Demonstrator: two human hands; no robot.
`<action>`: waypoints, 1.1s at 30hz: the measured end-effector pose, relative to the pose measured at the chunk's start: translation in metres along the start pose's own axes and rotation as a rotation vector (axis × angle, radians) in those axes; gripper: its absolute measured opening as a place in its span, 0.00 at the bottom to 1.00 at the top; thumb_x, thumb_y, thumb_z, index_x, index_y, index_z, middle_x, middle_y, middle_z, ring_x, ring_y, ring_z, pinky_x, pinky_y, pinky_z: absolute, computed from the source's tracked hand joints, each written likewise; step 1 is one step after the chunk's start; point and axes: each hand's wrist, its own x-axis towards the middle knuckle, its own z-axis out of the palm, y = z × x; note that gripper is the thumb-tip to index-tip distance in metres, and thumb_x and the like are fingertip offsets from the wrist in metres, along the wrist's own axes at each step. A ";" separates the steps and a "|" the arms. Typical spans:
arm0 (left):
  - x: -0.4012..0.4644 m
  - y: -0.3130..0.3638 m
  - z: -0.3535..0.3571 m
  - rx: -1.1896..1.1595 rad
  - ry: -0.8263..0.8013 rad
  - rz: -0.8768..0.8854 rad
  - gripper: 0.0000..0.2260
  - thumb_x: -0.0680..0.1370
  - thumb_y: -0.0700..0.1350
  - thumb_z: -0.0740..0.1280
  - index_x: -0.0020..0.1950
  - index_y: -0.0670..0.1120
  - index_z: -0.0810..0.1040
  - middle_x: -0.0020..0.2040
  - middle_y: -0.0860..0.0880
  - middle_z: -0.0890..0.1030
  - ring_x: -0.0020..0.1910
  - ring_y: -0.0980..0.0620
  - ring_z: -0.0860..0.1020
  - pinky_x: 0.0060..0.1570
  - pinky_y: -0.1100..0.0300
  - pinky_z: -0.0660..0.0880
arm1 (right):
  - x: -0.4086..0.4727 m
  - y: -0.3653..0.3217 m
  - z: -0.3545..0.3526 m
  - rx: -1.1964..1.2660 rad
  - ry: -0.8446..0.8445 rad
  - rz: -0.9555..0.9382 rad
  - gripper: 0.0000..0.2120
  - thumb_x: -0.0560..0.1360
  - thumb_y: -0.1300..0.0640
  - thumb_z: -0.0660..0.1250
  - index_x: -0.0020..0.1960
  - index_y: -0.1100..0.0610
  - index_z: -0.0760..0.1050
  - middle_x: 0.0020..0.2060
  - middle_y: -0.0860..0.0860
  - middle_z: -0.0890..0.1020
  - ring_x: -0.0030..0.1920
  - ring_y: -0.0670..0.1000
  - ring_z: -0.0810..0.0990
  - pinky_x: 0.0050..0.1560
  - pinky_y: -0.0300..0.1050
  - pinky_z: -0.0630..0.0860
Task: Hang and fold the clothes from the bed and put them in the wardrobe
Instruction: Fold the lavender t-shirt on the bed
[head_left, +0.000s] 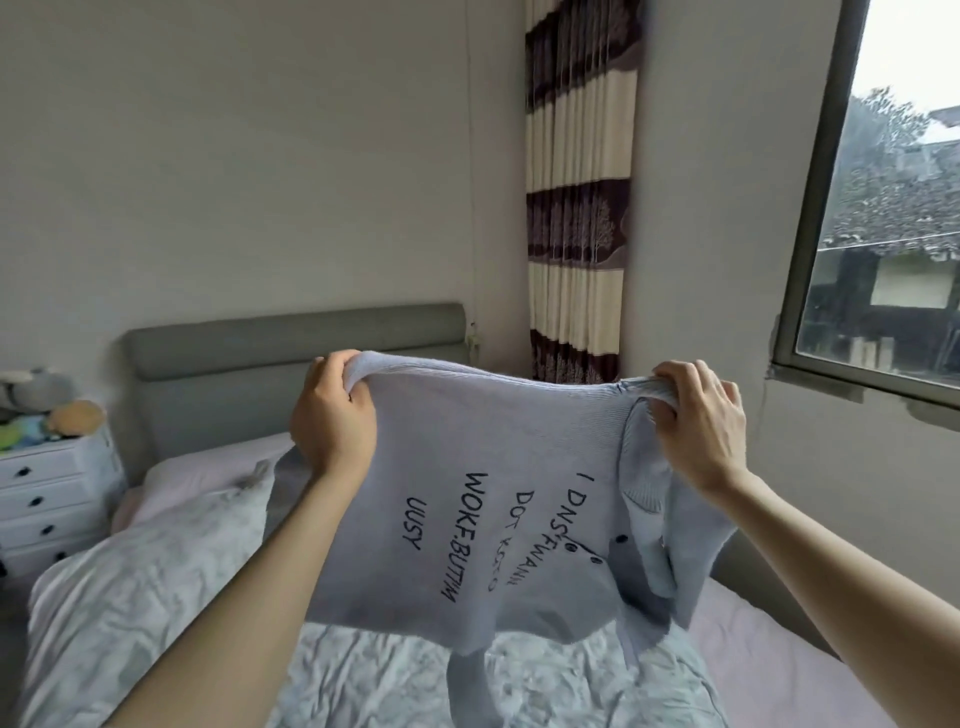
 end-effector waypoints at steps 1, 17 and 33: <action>0.000 0.000 -0.005 -0.007 0.024 0.039 0.15 0.71 0.35 0.57 0.52 0.39 0.79 0.48 0.40 0.81 0.45 0.37 0.77 0.39 0.56 0.65 | 0.001 -0.003 -0.001 0.009 0.035 -0.021 0.17 0.69 0.52 0.58 0.53 0.60 0.75 0.45 0.57 0.79 0.46 0.59 0.76 0.50 0.47 0.63; -0.093 -0.173 0.008 0.734 -0.730 -0.567 0.28 0.75 0.42 0.65 0.72 0.52 0.57 0.67 0.43 0.66 0.63 0.39 0.67 0.60 0.46 0.64 | -0.065 -0.047 0.207 0.008 -1.003 0.168 0.19 0.77 0.58 0.60 0.67 0.48 0.71 0.65 0.51 0.74 0.65 0.56 0.70 0.62 0.51 0.67; -0.425 -0.243 -0.039 0.747 -1.532 -0.514 0.29 0.77 0.56 0.63 0.75 0.50 0.58 0.74 0.46 0.58 0.72 0.43 0.60 0.64 0.49 0.67 | -0.441 0.004 0.139 0.033 -1.587 0.818 0.14 0.78 0.58 0.58 0.60 0.60 0.74 0.54 0.61 0.80 0.57 0.61 0.77 0.47 0.46 0.69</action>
